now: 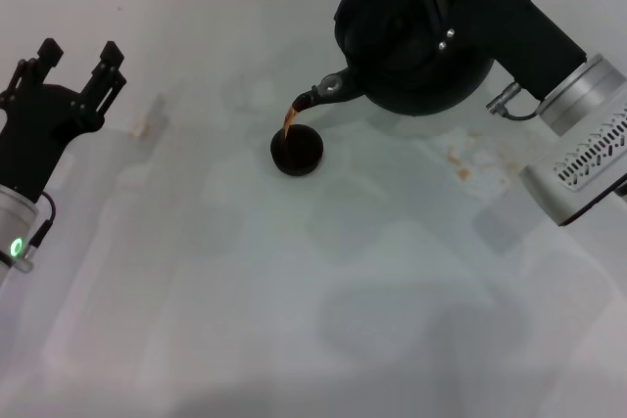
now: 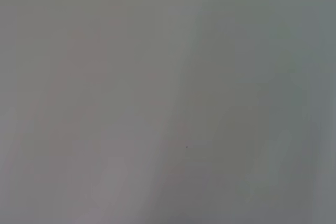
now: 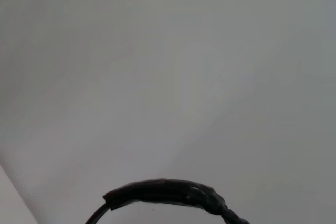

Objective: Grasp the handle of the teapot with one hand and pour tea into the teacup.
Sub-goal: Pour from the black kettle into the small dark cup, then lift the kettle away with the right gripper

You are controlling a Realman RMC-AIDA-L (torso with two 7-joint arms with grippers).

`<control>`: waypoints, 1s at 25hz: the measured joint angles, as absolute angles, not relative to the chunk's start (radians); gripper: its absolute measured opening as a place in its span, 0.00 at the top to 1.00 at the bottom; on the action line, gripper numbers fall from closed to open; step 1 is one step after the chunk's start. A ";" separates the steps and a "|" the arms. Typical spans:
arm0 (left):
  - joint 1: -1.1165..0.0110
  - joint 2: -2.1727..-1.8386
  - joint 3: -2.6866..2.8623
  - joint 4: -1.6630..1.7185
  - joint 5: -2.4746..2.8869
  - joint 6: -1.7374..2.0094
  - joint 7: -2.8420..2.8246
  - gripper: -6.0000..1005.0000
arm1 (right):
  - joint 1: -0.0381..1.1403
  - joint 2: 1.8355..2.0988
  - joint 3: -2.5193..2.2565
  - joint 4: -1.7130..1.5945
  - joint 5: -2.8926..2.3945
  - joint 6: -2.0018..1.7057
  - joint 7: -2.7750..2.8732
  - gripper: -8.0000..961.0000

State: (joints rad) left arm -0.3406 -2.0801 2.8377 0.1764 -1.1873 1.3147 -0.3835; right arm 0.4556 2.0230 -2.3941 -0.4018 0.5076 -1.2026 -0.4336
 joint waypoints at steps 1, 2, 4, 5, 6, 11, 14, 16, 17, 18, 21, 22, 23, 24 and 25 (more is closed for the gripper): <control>-0.341 -2.080 2.838 0.177 -1.187 1.315 -0.384 0.20 | 0.456 2.023 -2.393 -0.402 0.508 -1.203 -0.434 0.87; -0.341 -2.080 2.838 0.177 -1.187 1.315 -0.384 0.20 | 0.455 2.022 -2.393 -0.402 0.508 -1.204 -0.434 0.87; -0.341 -2.080 2.838 0.178 -1.187 1.315 -0.383 0.20 | 0.454 2.022 -2.392 -0.402 0.508 -1.205 -0.439 0.87; -0.341 -2.080 2.838 0.178 -1.187 1.315 -0.384 0.20 | 0.454 2.022 -2.392 -0.402 0.508 -1.206 -0.442 0.87; -0.341 -2.080 2.838 0.178 -1.187 1.315 -0.384 0.20 | 0.454 2.021 -2.392 -0.402 0.508 -1.206 -0.443 0.87; -0.342 -2.080 2.838 0.179 -1.187 1.315 -0.383 0.20 | 0.452 2.020 -2.391 -0.402 0.508 -1.210 -0.445 0.87; -0.342 -2.080 2.837 0.179 -1.187 1.315 -0.384 0.20 | 0.452 2.020 -2.391 -0.402 0.508 -1.210 -0.445 0.87; -0.342 -2.080 2.836 0.180 -1.187 1.315 -0.384 0.20 | 0.451 2.020 -2.391 -0.402 0.508 -1.210 -0.445 0.87; -0.342 -2.080 2.836 0.179 -1.187 1.315 -0.383 0.20 | 0.451 2.020 -2.390 -0.402 0.508 -1.210 -0.445 0.87; -0.342 -2.079 2.837 0.179 -1.187 1.315 -0.383 0.20 | 0.450 2.020 -2.389 -0.402 0.508 -1.211 -0.448 0.87; -0.341 -2.078 2.837 0.179 -1.187 1.315 -0.383 0.20 | 0.447 2.020 -2.389 -0.402 0.508 -1.212 -0.467 0.87; -0.341 -2.078 2.837 0.180 -1.187 1.315 -0.383 0.20 | 0.447 2.020 -2.389 -0.403 0.508 -1.212 -0.470 0.87; -0.341 -2.078 2.837 0.180 -1.187 1.315 -0.383 0.20 | 0.446 2.020 -2.388 -0.405 0.508 -1.213 -0.472 0.87; -0.340 -2.078 2.837 0.179 -1.187 1.315 -0.383 0.20 | 0.445 2.021 -2.388 -0.405 0.508 -1.213 -0.473 0.87; -0.339 -2.078 2.837 0.180 -1.187 1.315 -0.383 0.20 | 0.444 2.021 -2.388 -0.406 0.509 -1.213 -0.472 0.87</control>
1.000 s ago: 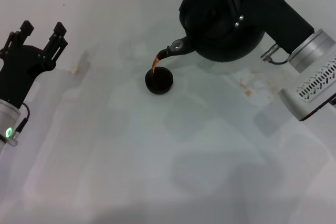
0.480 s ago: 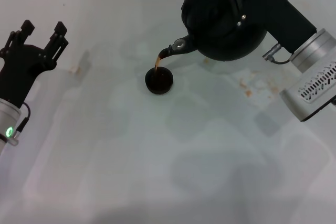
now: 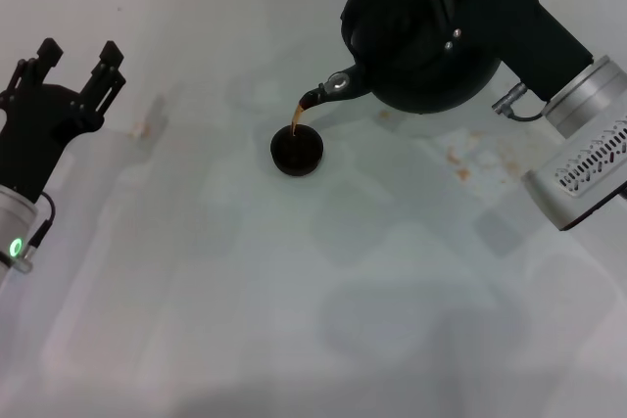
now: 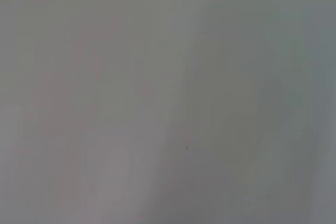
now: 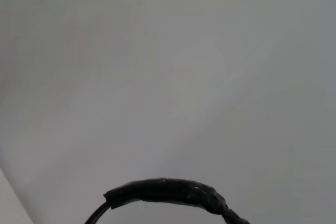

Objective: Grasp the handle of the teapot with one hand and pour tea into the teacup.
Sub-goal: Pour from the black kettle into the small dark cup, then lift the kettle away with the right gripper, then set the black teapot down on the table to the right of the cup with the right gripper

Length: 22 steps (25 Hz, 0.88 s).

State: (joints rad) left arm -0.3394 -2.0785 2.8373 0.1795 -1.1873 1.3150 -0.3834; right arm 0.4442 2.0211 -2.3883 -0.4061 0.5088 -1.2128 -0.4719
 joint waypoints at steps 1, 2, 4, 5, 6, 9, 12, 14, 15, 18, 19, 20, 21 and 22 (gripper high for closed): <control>-0.338 -2.078 2.837 0.179 -1.187 1.315 -0.383 0.20 | 0.444 2.021 -2.388 -0.406 0.511 -1.213 -0.470 0.87; -0.338 -2.078 2.837 0.179 -1.187 1.315 -0.383 0.20 | 0.443 2.022 -2.388 -0.407 0.518 -1.213 -0.467 0.87; -0.337 -2.078 2.837 0.179 -1.187 1.315 -0.384 0.20 | 0.440 2.022 -2.388 -0.407 0.534 -1.213 -0.462 0.87; -0.337 -2.078 2.837 0.180 -1.187 1.316 -0.383 0.20 | 0.437 2.022 -2.388 -0.409 0.544 -1.213 -0.459 0.87; -0.337 -2.078 2.837 0.179 -1.187 1.316 -0.383 0.20 | 0.435 2.022 -2.389 -0.410 0.548 -1.213 -0.456 0.87; -0.334 -2.078 2.836 0.180 -1.187 1.316 -0.383 0.20 | 0.430 2.022 -2.397 -0.411 0.558 -1.213 -0.426 0.87; -0.332 -2.077 2.834 0.179 -1.187 1.316 -0.383 0.20 | 0.420 2.021 -2.401 -0.411 0.556 -1.214 -0.381 0.87; -0.331 -2.078 2.834 0.178 -1.187 1.316 -0.383 0.20 | 0.414 2.020 -2.409 -0.408 0.551 -1.215 -0.355 0.87; -0.331 -2.078 2.834 0.178 -1.187 1.316 -0.383 0.20 | 0.412 2.019 -2.414 -0.407 0.549 -1.215 -0.344 0.87; -0.331 -2.079 2.834 0.179 -1.187 1.316 -0.383 0.20 | 0.409 2.020 -2.418 -0.404 0.553 -1.209 -0.296 0.87; -0.331 -2.079 2.834 0.179 -1.187 1.316 -0.383 0.20 | 0.408 2.020 -2.415 -0.403 0.555 -1.205 -0.271 0.87; -0.331 -2.079 2.834 0.179 -1.187 1.316 -0.383 0.20 | 0.408 2.020 -2.412 -0.403 0.556 -1.201 -0.243 0.87; -0.332 -2.079 2.835 0.179 -1.187 1.316 -0.383 0.20 | 0.407 2.020 -2.406 -0.402 0.558 -1.196 -0.212 0.87; -0.332 -2.079 2.835 0.179 -1.187 1.316 -0.383 0.20 | 0.408 2.020 -2.402 -0.401 0.561 -1.193 -0.180 0.87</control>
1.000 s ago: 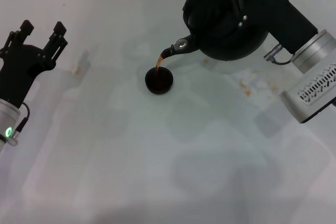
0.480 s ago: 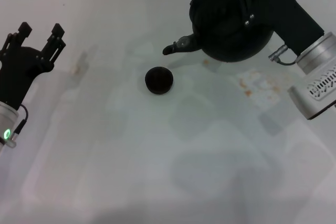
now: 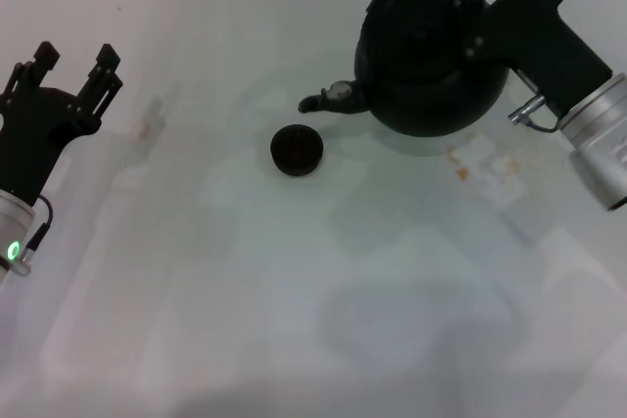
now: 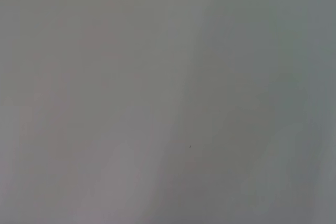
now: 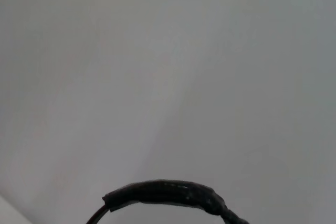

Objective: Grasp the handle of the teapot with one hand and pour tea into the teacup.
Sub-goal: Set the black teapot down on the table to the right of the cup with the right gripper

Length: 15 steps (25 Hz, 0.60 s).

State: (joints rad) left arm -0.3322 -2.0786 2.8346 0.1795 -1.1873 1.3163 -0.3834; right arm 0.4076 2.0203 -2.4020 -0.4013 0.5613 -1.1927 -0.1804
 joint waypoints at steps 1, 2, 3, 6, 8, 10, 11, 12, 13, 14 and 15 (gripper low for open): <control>-0.332 -2.079 2.835 0.180 -1.187 1.316 -0.383 0.20 | 0.408 2.020 -2.398 -0.401 0.566 -1.190 -0.144 0.87; -0.332 -2.079 2.835 0.180 -1.187 1.316 -0.383 0.20 | 0.407 2.020 -2.395 -0.401 0.572 -1.191 -0.110 0.87; -0.332 -2.079 2.834 0.180 -1.187 1.316 -0.383 0.20 | 0.407 2.019 -2.393 -0.400 0.580 -1.192 -0.076 0.87; -0.331 -2.078 2.834 0.180 -1.189 1.316 -0.383 0.20 | 0.401 2.017 -2.392 -0.398 0.605 -1.200 0.036 0.87; -0.331 -2.078 2.833 0.179 -1.190 1.316 -0.383 0.20 | 0.394 2.017 -2.391 -0.383 0.618 -1.208 0.109 0.87; -0.332 -2.078 2.833 0.180 -1.191 1.316 -0.383 0.20 | 0.386 2.016 -2.393 -0.355 0.623 -1.225 0.174 0.87; -0.332 -2.078 2.833 0.179 -1.191 1.316 -0.383 0.20 | 0.379 2.016 -2.396 -0.338 0.624 -1.240 0.212 0.87; -0.334 -2.078 2.833 0.180 -1.192 1.316 -0.383 0.20 | 0.366 2.016 -2.399 -0.313 0.623 -1.265 0.262 0.87; -0.334 -2.079 2.833 0.180 -1.192 1.316 -0.383 0.20 | 0.366 2.016 -2.399 -0.313 0.623 -1.265 0.262 0.87; -0.335 -2.078 2.833 0.180 -1.192 1.316 -0.383 0.20 | 0.356 2.016 -2.399 -0.298 0.622 -1.280 0.287 0.87; -0.335 -2.078 2.833 0.179 -1.192 1.316 -0.383 0.20 | 0.349 2.016 -2.400 -0.286 0.620 -1.290 0.302 0.87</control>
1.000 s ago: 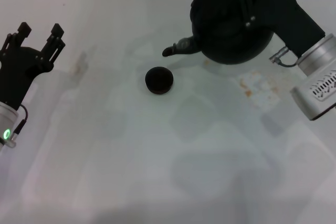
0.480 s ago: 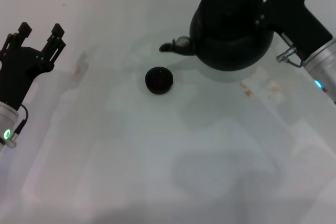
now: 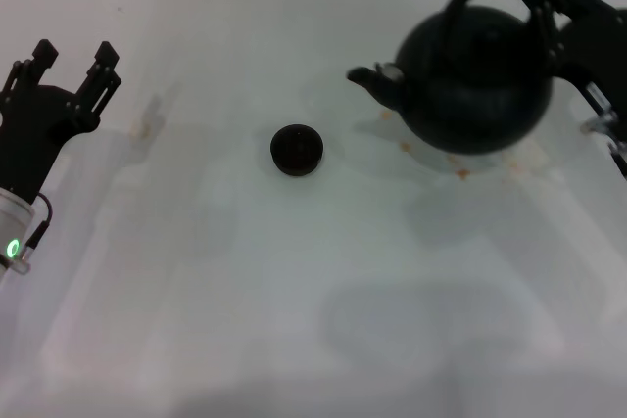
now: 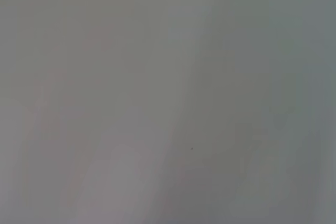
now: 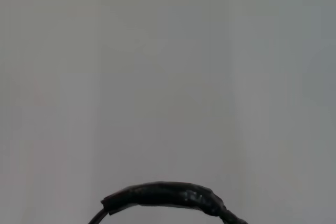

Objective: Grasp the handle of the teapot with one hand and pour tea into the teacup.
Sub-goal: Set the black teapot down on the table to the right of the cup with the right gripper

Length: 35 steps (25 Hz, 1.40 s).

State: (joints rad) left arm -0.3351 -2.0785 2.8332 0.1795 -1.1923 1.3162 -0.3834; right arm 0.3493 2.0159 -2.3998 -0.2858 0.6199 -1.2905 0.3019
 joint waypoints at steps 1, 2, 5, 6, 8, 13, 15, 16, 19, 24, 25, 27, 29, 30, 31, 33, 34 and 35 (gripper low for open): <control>-0.335 -2.078 2.833 0.179 -1.193 1.316 -0.383 0.20 | 0.325 2.016 -2.401 -0.249 0.616 -1.315 0.328 0.87; -0.335 -2.078 2.833 0.179 -1.193 1.316 -0.383 0.20 | 0.325 2.016 -2.401 -0.249 0.616 -1.315 0.328 0.87; -0.335 -2.079 2.833 0.179 -1.193 1.316 -0.383 0.20 | 0.315 2.016 -2.404 -0.231 0.615 -1.319 0.330 0.87; -0.336 -2.080 2.833 0.180 -1.192 1.316 -0.383 0.20 | 0.312 2.016 -2.407 -0.220 0.615 -1.320 0.328 0.87; -0.336 -2.080 2.833 0.179 -1.191 1.316 -0.383 0.20 | 0.311 2.016 -2.413 -0.203 0.614 -1.318 0.324 0.87; -0.336 -2.080 2.833 0.179 -1.189 1.316 -0.383 0.20 | 0.318 2.016 -2.426 -0.188 0.613 -1.287 0.321 0.87; -0.336 -2.080 2.835 0.179 -1.189 1.316 -0.384 0.20 | 0.323 2.016 -2.428 -0.187 0.613 -1.260 0.321 0.86; -0.335 -2.080 2.836 0.179 -1.189 1.316 -0.383 0.20 | 0.325 2.016 -2.428 -0.187 0.613 -1.246 0.321 0.86; -0.333 -2.080 2.838 0.179 -1.189 1.316 -0.383 0.20 | 0.328 2.016 -2.428 -0.188 0.614 -1.222 0.319 0.84; -0.330 -2.080 2.840 0.179 -1.189 1.316 -0.383 0.20 | 0.325 2.016 -2.428 -0.189 0.614 -1.219 0.308 0.81; -0.330 -2.080 2.840 0.180 -1.189 1.316 -0.383 0.20 | 0.323 2.016 -2.428 -0.189 0.614 -1.219 0.308 0.81; -0.330 -2.080 2.841 0.179 -1.189 1.316 -0.383 0.20 | 0.319 2.016 -2.428 -0.192 0.614 -1.222 0.308 0.80; -0.330 -2.080 2.841 0.180 -1.189 1.316 -0.383 0.20 | 0.317 2.016 -2.429 -0.194 0.614 -1.225 0.310 0.79; -0.330 -2.080 2.840 0.179 -1.189 1.316 -0.383 0.20 | 0.317 2.016 -2.430 -0.195 0.614 -1.226 0.311 0.78; -0.330 -2.080 2.839 0.179 -1.189 1.316 -0.383 0.20 | 0.317 2.016 -2.432 -0.195 0.614 -1.226 0.313 0.78; -0.331 -2.080 2.837 0.179 -1.189 1.316 -0.384 0.20 | 0.318 2.016 -2.439 -0.195 0.614 -1.227 0.315 0.77; -0.332 -2.079 2.837 0.180 -1.189 1.316 -0.383 0.20 | 0.319 2.016 -2.441 -0.195 0.614 -1.227 0.315 0.76; -0.332 -2.079 2.837 0.180 -1.189 1.316 -0.383 0.20 | 0.319 2.016 -2.442 -0.195 0.614 -1.227 0.316 0.76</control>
State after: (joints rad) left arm -0.3320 -2.0789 2.8366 0.1795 -1.1888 1.3162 -0.3834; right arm 0.3193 2.0157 -2.4423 -0.1954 0.6136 -1.2267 0.3165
